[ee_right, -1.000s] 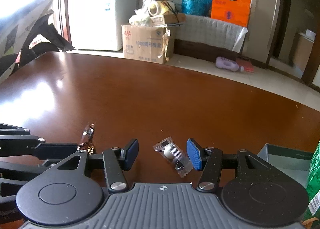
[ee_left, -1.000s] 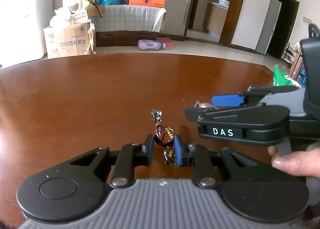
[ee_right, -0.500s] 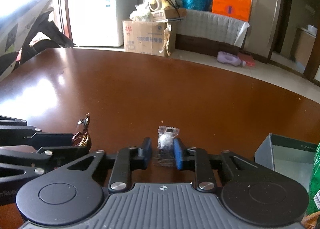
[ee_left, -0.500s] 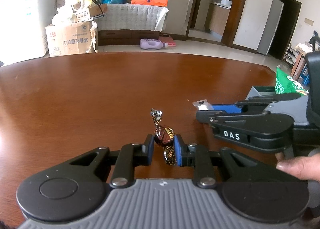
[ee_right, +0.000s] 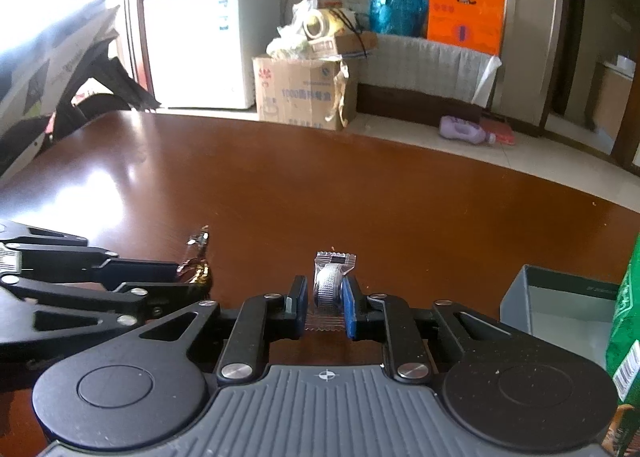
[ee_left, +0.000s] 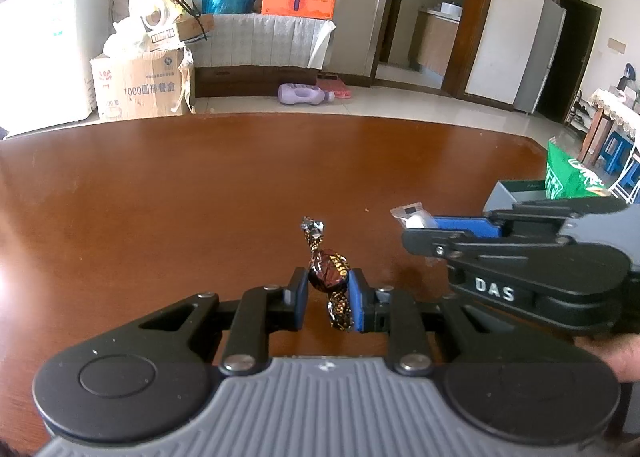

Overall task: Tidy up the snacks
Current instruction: 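Close the right gripper on the clear-wrapped candy, then lift the chocolates and clear candy and carry them over the grey box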

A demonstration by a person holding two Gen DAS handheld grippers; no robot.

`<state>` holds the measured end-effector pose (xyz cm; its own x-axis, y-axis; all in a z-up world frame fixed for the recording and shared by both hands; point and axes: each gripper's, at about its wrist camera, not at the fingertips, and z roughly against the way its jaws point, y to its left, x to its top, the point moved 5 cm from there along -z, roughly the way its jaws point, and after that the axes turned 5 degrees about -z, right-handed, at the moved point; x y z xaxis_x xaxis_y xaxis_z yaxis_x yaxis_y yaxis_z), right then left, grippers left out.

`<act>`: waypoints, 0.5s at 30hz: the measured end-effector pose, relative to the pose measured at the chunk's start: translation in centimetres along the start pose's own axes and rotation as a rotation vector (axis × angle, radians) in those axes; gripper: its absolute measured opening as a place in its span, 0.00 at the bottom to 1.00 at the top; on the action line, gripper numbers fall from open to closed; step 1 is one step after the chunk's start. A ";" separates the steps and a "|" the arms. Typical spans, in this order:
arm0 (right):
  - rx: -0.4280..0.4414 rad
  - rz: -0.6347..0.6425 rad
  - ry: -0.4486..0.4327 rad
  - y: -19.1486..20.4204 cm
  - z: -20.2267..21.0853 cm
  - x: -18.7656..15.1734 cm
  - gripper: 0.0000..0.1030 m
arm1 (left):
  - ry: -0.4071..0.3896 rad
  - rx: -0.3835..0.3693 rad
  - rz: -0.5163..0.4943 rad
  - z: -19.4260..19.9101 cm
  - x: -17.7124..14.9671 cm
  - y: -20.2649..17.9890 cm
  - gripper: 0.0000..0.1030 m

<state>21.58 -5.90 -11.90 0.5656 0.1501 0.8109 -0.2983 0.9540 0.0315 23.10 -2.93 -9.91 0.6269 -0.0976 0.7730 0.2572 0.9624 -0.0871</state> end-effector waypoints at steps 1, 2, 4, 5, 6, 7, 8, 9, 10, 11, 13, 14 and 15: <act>0.002 -0.004 -0.004 0.0 0.3 0.0 0.20 | -0.003 -0.001 0.002 0.1 0.1 0.0 0.19; 0.003 -0.005 -0.009 -0.1 0.8 -0.2 0.20 | -0.006 -0.001 0.003 0.2 0.2 -0.1 0.19; 0.008 -0.011 -0.018 -0.1 1.5 -0.3 0.20 | -0.014 -0.005 0.004 0.4 0.4 -0.3 0.19; 0.009 -0.011 -0.025 -0.1 2.0 -0.3 0.20 | -0.018 -0.006 0.004 0.4 0.5 -0.3 0.19; 0.009 -0.007 -0.032 0.0 2.5 -0.3 0.20 | -0.021 -0.008 0.003 0.5 0.6 -0.5 0.19; 0.010 -0.003 -0.039 0.0 2.9 -0.3 0.20 | -0.024 -0.011 0.003 0.6 0.7 -0.7 0.19; 0.011 -0.002 -0.047 0.0 3.4 -0.3 0.20 | -0.026 -0.012 0.001 0.6 0.7 -0.8 0.19; 0.012 -0.002 -0.053 0.0 3.9 -0.3 0.20 | -0.028 -0.013 -0.001 0.7 0.8 -1.0 0.19; 0.011 -0.003 -0.060 -0.2 4.3 -0.4 0.20 | -0.031 -0.014 -0.003 0.7 0.9 -1.2 0.19; 0.012 -0.005 -0.064 -0.4 4.6 -0.4 0.20 | -0.032 -0.015 -0.004 0.8 1.0 -1.4 0.19; 0.014 -0.010 -0.070 -0.6 5.1 -0.5 0.20 | -0.036 -0.016 -0.004 0.7 1.1 -1.7 0.19; 0.014 -0.012 -0.073 -0.7 5.5 -0.6 0.20 | -0.038 -0.018 -0.006 0.8 1.3 -1.9 0.19; 0.014 -0.013 -0.075 -0.8 5.7 -0.6 0.20 | -0.041 -0.018 -0.009 0.8 1.4 -2.2 0.19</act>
<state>17.13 -8.22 -9.06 0.5105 0.1169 0.8519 -0.3024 0.9518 0.0506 22.84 -4.97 -8.13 0.5942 -0.0953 0.7986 0.2762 0.9568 -0.0913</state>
